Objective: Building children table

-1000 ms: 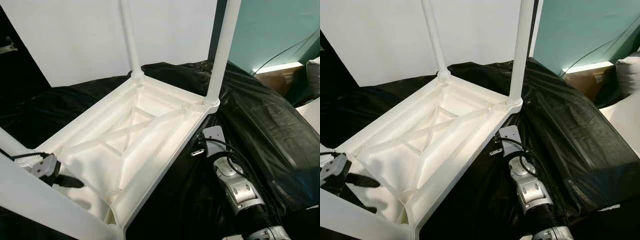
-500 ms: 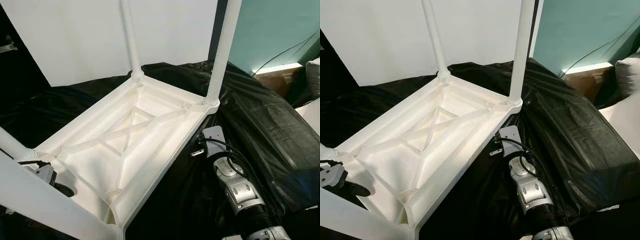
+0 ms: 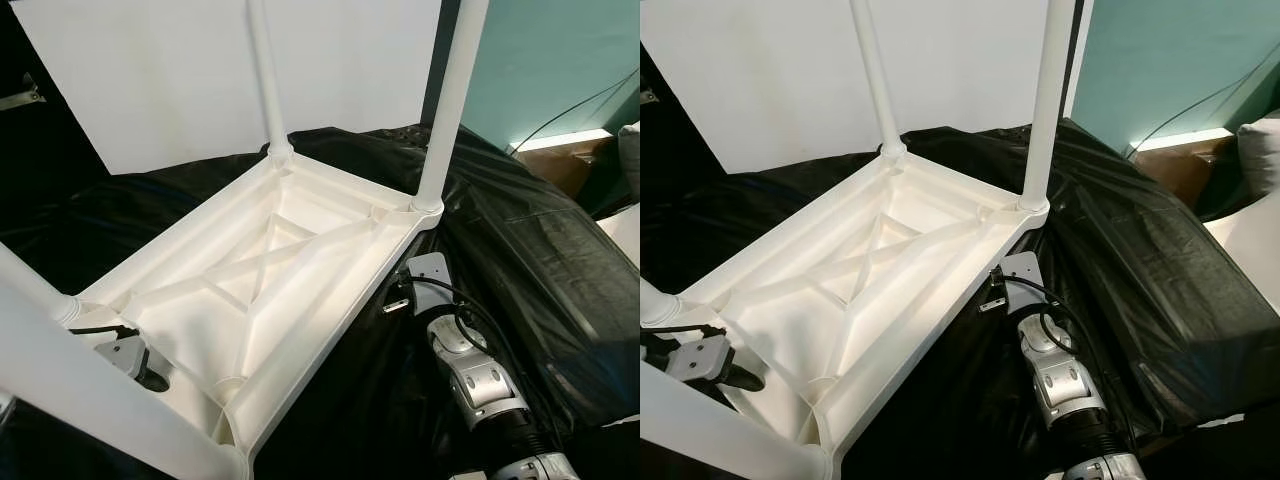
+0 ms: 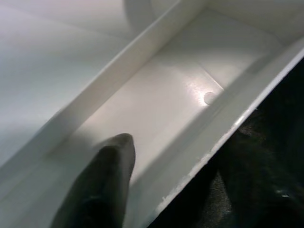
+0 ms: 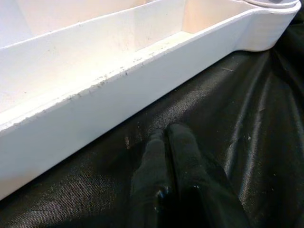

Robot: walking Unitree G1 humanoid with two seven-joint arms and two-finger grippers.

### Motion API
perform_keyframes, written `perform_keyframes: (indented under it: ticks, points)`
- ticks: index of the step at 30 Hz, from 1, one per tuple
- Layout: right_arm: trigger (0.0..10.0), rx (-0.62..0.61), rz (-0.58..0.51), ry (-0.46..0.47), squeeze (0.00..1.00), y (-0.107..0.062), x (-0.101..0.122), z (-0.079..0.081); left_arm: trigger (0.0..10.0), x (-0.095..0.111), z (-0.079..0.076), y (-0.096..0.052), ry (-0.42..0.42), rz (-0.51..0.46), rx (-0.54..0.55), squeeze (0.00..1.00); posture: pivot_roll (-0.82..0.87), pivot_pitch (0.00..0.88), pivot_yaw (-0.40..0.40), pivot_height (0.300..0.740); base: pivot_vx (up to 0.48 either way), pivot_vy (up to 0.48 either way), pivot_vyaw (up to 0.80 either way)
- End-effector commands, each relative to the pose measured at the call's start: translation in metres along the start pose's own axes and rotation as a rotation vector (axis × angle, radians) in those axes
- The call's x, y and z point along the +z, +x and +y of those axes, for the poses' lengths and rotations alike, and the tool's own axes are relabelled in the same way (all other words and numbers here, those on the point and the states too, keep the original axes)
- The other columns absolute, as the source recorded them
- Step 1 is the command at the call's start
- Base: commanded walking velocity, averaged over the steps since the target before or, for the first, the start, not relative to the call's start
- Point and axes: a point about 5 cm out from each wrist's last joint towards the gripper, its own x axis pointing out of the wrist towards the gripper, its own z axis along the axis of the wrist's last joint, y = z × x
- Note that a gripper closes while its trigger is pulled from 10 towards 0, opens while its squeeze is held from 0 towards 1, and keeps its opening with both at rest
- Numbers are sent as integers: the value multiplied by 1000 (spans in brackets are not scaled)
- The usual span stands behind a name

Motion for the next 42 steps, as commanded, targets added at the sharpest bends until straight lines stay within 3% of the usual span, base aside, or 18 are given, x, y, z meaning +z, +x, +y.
perform_keyframes:
  ticks: [1, 3, 7, 11, 13, 17, 23, 25, 26, 27, 34, 42]
  points:
    - [10000, 6, 8, 13, 0, -2, -1, 1, 0, -10, 3, 22, -54, 18, 146, 0, -41, 21, 38, 740, 0, 0, 0]
    - [10000, 6, 11, 14, 0, -3, -2, 2, 0, -6, 11, 29, -72, -28, 224, 0, -39, 24, 39, 740, 0, 0, 0]
    - [10000, 7, 13, 15, 0, -3, -3, 2, 0, -4, 16, 34, -86, -53, 265, 0, -39, 24, 39, 740, 0, 0, 0]
    - [10000, 13, 16, 21, 0, -5, -3, 6, 0, 1, 31, 65, -223, -98, 467, 0, -39, 33, 43, 740, 0, 0, 0]
    - [10000, 13, 16, 21, 0, -5, -3, 6, 0, 1, 31, 65, -223, -98, 467, 0, -39, 33, 43, 740, 0, 0, 0]
    - [10000, 17, 23, 22, 0, -7, -5, 7, 0, 7, 35, 83, -280, -110, 523, 0, -39, 42, 44, 740, 0, 0, 0]
    - [10000, 18, 24, 22, 0, -7, -5, 7, 0, 14, 39, 90, -324, -151, 566, 0, -41, 45, 49, 740, 0, 0, 0]
    - [10000, 18, 25, 27, 0, -8, -5, 8, 0, 28, 49, 97, -430, -272, 665, 0, -42, 46, 57, 740, 0, 0, 0]
    - [10000, 18, 25, 27, 0, -8, -5, 8, 0, 28, 49, 97, -430, -272, 665, 0, -42, 46, 57, 740, 0, 0, 0]
    - [10000, 18, 26, 29, 0, -8, -5, 9, 0, 37, 53, 101, -482, -333, 706, 0, -42, 46, 58, 740, 0, 0, 0]
    - [10000, 18, 27, 33, 0, -9, -6, 11, 0, 59, 60, 115, -614, -456, 802, 0, -46, 43, 62, 740, 0, 0, 0]
    - [10000, 7, 20, 32, 0, -11, -5, 10, 0, 63, 65, 119, -653, -472, 871, 0, -52, 40, 62, 740, 0, 0, 0]
